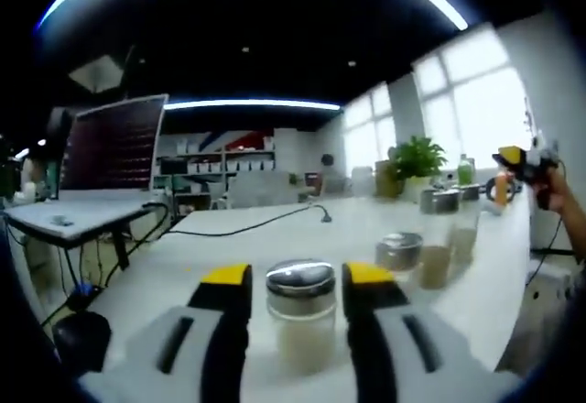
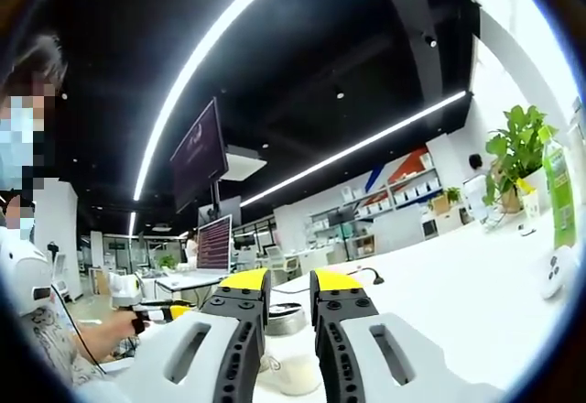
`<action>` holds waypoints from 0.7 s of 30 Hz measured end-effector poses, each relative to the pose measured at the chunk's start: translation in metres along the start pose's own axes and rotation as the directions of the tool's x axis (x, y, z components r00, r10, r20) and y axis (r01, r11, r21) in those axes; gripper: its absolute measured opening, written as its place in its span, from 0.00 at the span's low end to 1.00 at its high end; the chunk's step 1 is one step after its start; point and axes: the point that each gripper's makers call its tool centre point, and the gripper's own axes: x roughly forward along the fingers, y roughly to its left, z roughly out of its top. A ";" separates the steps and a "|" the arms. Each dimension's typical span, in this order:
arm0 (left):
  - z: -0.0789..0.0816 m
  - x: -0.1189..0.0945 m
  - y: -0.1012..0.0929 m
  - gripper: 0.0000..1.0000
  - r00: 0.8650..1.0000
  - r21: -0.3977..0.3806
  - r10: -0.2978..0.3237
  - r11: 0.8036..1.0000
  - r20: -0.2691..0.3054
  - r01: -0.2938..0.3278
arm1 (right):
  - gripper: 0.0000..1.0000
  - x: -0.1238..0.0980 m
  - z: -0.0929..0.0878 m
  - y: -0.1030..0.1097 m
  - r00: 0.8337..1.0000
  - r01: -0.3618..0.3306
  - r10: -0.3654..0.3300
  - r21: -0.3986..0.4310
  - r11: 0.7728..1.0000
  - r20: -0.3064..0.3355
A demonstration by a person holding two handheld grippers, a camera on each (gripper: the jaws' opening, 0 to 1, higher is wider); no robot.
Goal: Rotate the seasoning bottle until the label or dispensing opening points toward the visible target arrow and the bottle remains upright within the marked orientation range
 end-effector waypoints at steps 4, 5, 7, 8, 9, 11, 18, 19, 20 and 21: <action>-0.002 0.001 -0.001 0.38 1.000 0.004 -0.002 1.000 -0.002 0.002 | 0.16 -0.001 0.001 -0.001 1.000 0.002 -0.002 -0.001 1.000 0.002; -0.002 0.000 0.000 0.36 1.000 0.004 -0.002 1.000 -0.001 0.002 | 0.16 -0.001 0.001 -0.001 1.000 0.002 -0.002 -0.001 1.000 0.001; -0.002 0.000 0.001 0.35 1.000 -0.002 -0.008 1.000 0.000 0.008 | 0.16 0.000 -0.001 -0.001 1.000 0.003 -0.003 -0.001 1.000 -0.001; -0.002 0.000 0.001 0.35 1.000 -0.004 -0.011 1.000 -0.001 0.011 | 0.16 0.000 -0.001 -0.001 1.000 0.003 -0.003 0.000 1.000 -0.003; -0.002 0.000 0.000 0.35 1.000 -0.006 -0.016 1.000 -0.001 0.016 | 0.16 0.000 -0.002 -0.001 1.000 0.003 -0.003 0.000 1.000 -0.004; -0.002 0.000 -0.001 0.33 1.000 -0.009 -0.028 1.000 -0.003 0.028 | 0.16 0.000 -0.002 -0.001 1.000 0.003 -0.003 0.000 1.000 -0.005; -0.003 0.000 0.000 0.33 0.999 -0.028 -0.047 0.999 0.000 0.047 | 0.16 0.000 -0.003 -0.003 1.000 0.005 -0.005 0.001 1.000 -0.007; -0.003 0.000 0.000 0.33 0.999 -0.028 -0.052 0.998 -0.001 0.052 | 0.16 0.000 -0.003 -0.004 1.000 0.006 -0.006 0.001 1.000 -0.008; -0.003 0.000 -0.001 0.33 0.998 -0.026 -0.057 0.998 -0.002 0.057 | 0.16 0.000 -0.003 -0.004 1.000 0.007 -0.007 0.002 1.000 -0.008; -0.003 0.000 -0.001 0.33 0.998 -0.023 -0.062 0.998 -0.002 0.062 | 0.16 -0.001 -0.003 -0.004 1.000 0.007 -0.007 0.002 1.000 -0.008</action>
